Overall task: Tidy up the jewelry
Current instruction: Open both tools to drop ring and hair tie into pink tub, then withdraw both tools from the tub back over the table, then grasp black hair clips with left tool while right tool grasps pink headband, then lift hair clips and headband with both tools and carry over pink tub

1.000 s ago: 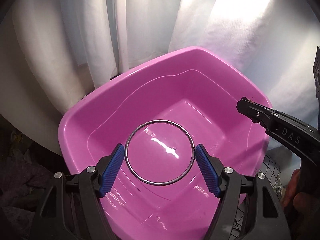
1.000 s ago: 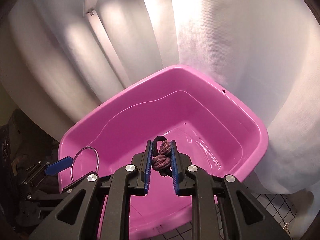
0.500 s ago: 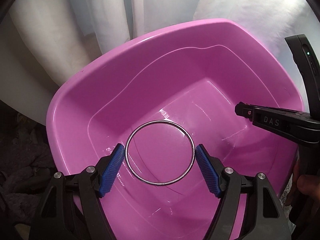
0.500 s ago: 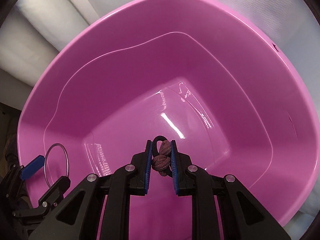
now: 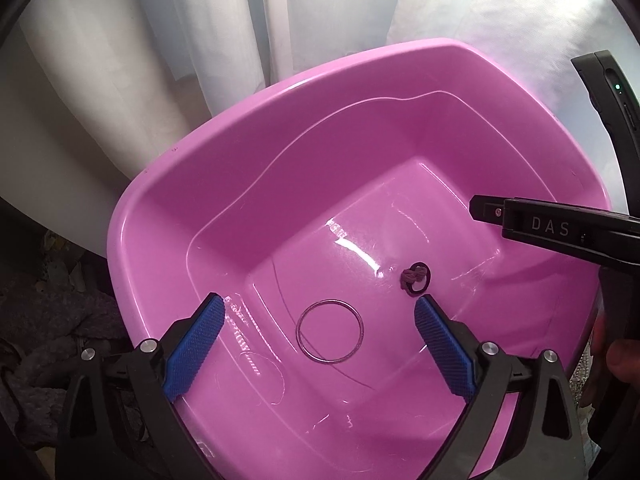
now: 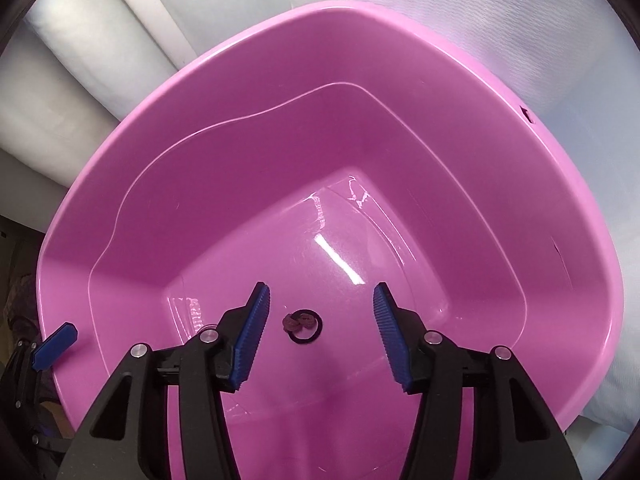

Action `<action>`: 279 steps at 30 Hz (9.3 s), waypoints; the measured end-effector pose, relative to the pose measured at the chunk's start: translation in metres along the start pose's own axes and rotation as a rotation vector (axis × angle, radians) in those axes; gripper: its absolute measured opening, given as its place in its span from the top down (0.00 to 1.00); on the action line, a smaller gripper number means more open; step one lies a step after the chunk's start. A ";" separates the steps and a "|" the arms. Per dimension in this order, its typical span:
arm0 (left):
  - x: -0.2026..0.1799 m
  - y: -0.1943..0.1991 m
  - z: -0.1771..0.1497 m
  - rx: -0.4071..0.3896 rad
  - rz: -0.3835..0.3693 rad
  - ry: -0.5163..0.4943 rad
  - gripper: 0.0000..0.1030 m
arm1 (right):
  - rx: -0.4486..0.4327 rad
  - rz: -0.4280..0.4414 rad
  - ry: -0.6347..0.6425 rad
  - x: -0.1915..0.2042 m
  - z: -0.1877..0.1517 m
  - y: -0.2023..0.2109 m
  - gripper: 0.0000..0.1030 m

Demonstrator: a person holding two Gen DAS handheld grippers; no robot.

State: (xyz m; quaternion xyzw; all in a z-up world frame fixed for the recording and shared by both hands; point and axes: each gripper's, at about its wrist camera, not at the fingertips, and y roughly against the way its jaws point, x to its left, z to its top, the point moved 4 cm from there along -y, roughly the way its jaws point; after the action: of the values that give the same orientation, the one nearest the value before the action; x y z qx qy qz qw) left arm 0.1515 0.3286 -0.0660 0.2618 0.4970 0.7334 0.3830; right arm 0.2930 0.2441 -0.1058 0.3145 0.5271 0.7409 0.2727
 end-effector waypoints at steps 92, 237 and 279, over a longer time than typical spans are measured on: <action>-0.185 0.034 -0.323 -0.161 -0.111 -0.565 0.06 | -0.429 -0.320 -0.860 -0.211 -0.627 0.146 0.32; -0.145 0.145 -0.212 -0.366 -0.202 -0.177 0.89 | -0.751 -0.068 0.079 -0.096 -0.395 0.234 0.87; 0.035 -0.031 0.015 0.096 -0.037 0.171 0.88 | -0.049 0.150 0.115 0.044 0.024 0.047 0.87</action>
State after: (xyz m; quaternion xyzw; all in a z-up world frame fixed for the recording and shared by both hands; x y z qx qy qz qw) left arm 0.1527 0.3716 -0.0888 0.2072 0.5673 0.7212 0.3394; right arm 0.2788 0.2770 -0.0469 0.3034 0.4986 0.7886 0.1935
